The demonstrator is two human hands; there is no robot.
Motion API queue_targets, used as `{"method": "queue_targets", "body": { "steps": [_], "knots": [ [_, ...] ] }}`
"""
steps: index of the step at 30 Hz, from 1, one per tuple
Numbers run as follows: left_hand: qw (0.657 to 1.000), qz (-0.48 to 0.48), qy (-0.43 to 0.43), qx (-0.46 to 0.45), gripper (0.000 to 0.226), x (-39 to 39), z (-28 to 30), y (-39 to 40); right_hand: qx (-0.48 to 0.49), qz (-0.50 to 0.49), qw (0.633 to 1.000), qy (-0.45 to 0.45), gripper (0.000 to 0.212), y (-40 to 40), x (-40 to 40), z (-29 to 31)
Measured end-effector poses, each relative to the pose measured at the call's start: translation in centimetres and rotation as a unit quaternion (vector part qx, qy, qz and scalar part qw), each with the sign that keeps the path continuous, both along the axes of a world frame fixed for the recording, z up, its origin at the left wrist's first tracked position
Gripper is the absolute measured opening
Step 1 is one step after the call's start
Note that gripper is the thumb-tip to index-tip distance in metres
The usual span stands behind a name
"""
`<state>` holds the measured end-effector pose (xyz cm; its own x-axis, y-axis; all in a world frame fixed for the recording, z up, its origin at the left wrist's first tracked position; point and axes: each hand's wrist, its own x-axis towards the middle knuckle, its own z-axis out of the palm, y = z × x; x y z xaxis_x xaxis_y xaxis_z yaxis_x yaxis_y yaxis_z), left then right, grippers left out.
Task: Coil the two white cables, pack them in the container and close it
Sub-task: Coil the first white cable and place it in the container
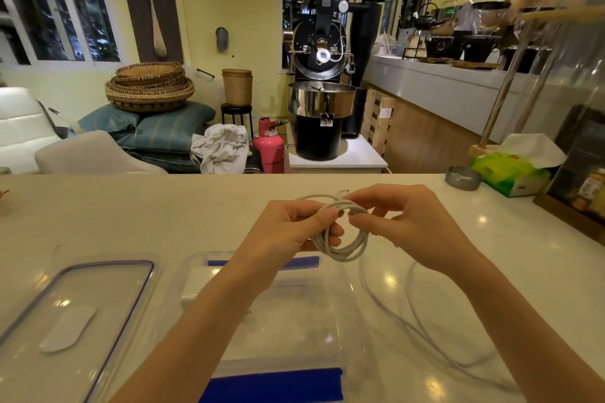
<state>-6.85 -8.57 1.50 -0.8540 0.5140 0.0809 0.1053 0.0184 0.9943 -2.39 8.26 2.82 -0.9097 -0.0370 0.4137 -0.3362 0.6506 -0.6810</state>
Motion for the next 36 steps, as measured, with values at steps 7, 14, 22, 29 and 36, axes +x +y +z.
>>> {"method": "queue_targets", "body": {
  "steps": [7, 14, 22, 29, 36],
  "knots": [
    [0.851, 0.204, 0.393, -0.282, 0.042, 1.1, 0.5, -0.9, -0.084, -0.004, 0.995, -0.060, 0.017, -0.6, 0.0, -0.2],
    [0.902, 0.078, 0.270, -0.328, 0.050, 1.2, -1.3, -2.5, -0.069, 0.006, 0.994, -0.084, 0.013, -2.6, 0.4, -1.2],
    [0.886, 0.037, 0.197, -0.418, 0.022, 0.1, -3.5, -3.2, 0.089, -0.062, 0.979, -0.174, 0.015, -4.6, -0.3, -3.7],
    [0.840, -0.012, 0.198, -0.506, 0.023, -0.5, -4.8, -2.1, 0.352, -0.103, 0.920, -0.140, 0.017, -6.3, -0.8, -4.7],
    [0.771, -0.040, 0.218, -0.597, 0.018, -0.2, -5.0, -1.0, 0.443, -0.081, 0.885, -0.120, 0.020, -6.8, -1.0, -5.1]
  ]
}}
